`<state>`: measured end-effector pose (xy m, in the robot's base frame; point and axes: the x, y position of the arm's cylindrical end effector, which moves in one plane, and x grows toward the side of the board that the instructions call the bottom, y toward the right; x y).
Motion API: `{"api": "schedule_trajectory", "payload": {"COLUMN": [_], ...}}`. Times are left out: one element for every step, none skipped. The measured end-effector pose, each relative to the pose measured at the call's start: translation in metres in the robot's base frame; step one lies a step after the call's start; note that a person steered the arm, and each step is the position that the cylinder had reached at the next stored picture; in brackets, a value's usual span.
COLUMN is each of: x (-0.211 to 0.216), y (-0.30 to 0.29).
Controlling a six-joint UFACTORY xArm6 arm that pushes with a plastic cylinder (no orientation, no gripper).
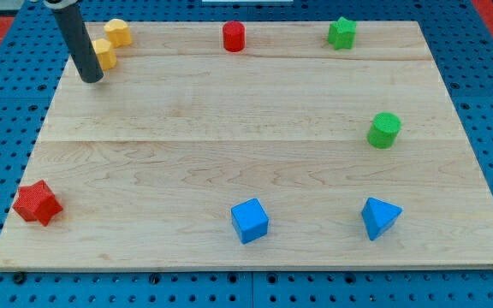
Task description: Push the red circle towards the bottom left
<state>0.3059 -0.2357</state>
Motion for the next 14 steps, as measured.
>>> {"api": "schedule_trajectory", "payload": {"x": [-0.021, -0.02, -0.019, -0.036, -0.105, -0.112, -0.074, -0.026, -0.044, -0.055, -0.056, -0.055, -0.013, 0.018], "y": [0.002, 0.024, 0.141, 0.261, 0.269, 0.242, 0.173, 0.111, 0.11, 0.132, 0.16, 0.189, 0.198, 0.197]}}
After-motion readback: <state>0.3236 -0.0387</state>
